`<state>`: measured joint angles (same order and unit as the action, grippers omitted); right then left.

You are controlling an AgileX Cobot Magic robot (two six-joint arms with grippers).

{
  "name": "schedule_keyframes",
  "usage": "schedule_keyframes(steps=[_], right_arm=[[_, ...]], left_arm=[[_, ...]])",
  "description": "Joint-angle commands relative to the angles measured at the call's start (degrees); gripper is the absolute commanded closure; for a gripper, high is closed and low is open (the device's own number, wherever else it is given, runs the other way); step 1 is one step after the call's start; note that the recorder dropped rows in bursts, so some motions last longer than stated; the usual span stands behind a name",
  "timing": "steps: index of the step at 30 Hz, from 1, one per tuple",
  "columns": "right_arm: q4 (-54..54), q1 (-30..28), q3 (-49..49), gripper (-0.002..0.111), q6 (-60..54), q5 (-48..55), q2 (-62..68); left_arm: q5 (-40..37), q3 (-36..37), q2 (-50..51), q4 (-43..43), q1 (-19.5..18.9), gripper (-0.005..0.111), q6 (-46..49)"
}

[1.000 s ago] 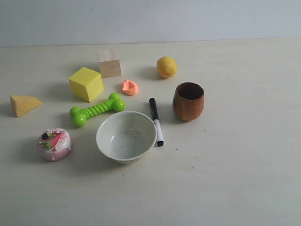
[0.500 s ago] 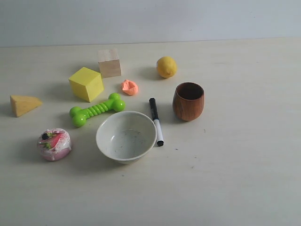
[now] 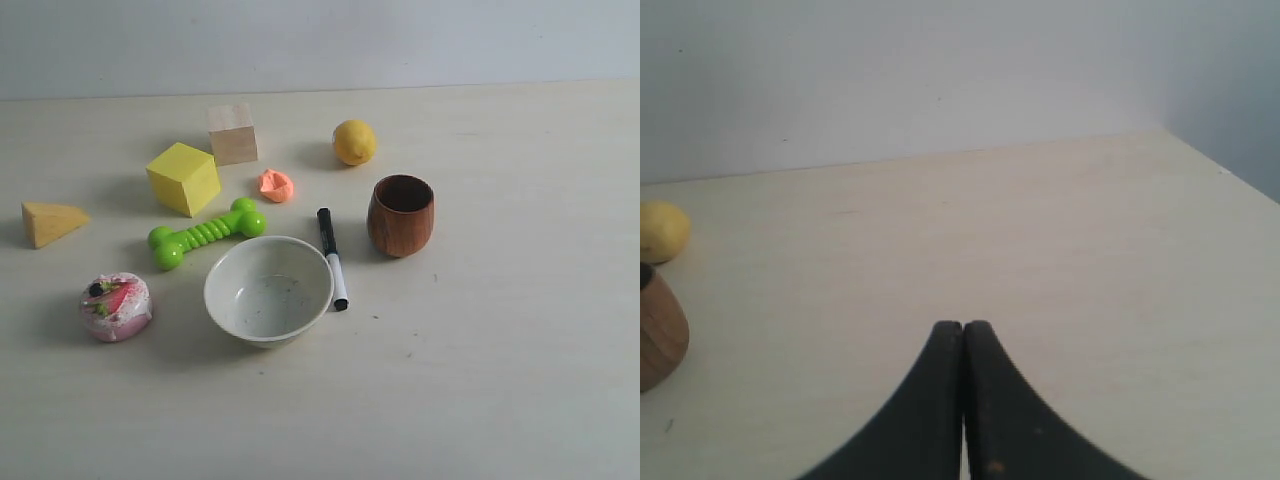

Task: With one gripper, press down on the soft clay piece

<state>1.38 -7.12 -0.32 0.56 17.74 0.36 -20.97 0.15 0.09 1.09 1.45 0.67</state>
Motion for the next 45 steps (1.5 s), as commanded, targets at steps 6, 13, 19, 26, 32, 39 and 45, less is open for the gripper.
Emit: schedule_keyframes(steps=[6,13,19,26,32,39,45], right_arm=[[0.20,-0.23,0.32,0.108,-0.56,0.26,-0.36],[0.20,-0.23,0.32,0.108,-0.56,1.32,-0.36],[0.20,-0.23,0.32,0.108,-0.56,1.58,-0.36],[0.20,-0.23,0.32,0.108,-0.56,1.58,-0.36],[0.20,-0.23,0.32,0.108,-0.56,1.58,-0.36],[0.20,-0.23,0.32,0.108,-0.56,1.58,-0.36],[0.20,-0.23,0.32,0.108,-0.56,1.58,-0.36]], left_arm=[[0.64,-0.15,-0.09,0.19,0.31,0.107,0.01],[0.64,-0.15,-0.09,0.19,0.31,0.107,0.01],[0.64,-0.15,-0.09,0.19,0.31,0.107,0.01],[0.64,-0.15,-0.09,0.19,0.31,0.107,0.01],[0.64,-0.15,-0.09,0.19,0.31,0.107,0.01],[0.64,-0.15,-0.09,0.19,0.31,0.107,0.01],[0.64,-0.15,-0.09,0.19,0.31,0.107,0.01]])
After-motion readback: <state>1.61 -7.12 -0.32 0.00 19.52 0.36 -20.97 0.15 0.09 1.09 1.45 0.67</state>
